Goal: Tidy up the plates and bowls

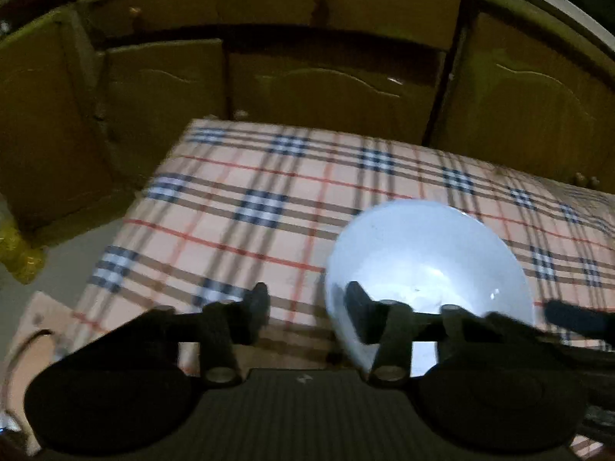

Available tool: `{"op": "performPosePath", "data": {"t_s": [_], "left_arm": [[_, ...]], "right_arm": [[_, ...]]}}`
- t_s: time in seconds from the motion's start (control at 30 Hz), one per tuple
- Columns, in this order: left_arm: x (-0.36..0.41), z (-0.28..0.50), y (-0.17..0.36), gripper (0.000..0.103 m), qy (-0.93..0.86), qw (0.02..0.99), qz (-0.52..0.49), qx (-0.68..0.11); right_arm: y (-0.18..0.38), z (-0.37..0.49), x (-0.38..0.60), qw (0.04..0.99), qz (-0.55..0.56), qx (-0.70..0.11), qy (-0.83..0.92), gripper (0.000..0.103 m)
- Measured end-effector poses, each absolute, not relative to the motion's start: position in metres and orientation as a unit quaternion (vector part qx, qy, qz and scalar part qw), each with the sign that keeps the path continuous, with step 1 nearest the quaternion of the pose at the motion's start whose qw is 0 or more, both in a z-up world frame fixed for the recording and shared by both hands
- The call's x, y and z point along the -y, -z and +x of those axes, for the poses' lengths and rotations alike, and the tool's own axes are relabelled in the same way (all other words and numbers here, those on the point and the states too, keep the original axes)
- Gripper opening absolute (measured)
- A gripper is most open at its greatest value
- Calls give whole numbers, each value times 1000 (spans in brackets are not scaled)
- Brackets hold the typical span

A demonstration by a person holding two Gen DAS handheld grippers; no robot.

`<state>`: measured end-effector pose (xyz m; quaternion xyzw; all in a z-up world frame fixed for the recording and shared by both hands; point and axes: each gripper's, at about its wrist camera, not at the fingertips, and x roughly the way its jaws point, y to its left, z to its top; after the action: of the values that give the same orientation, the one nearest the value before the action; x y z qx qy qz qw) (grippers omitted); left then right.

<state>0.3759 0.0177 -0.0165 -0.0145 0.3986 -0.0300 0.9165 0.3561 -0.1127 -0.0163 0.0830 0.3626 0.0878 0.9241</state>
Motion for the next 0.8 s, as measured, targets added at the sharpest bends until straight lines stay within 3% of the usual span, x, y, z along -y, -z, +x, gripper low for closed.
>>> {"op": "performPosePath", "data": {"t_s": [0.03,0.07,0.1,0.37,0.8], "left_arm": [[-18,376,17,27,39,917,-24,-396],[-17,375,16,22,45,917,-30,-396],[-14,373,15,15,49,916,-31,-396],[-1,345,0,11,48,919,-25,-390],[47,261,-69,11,68,942,0,-329]], "right_arm": [[19,361,111,922,90,-364,-97,58],[20,362,111,920,99,-363,-107,40],[19,362,110,920,102,-360,-115,29],[6,335,119,922,106,-357,-103,22],[-71,243,164,947,106,-290,-86,21]]}}
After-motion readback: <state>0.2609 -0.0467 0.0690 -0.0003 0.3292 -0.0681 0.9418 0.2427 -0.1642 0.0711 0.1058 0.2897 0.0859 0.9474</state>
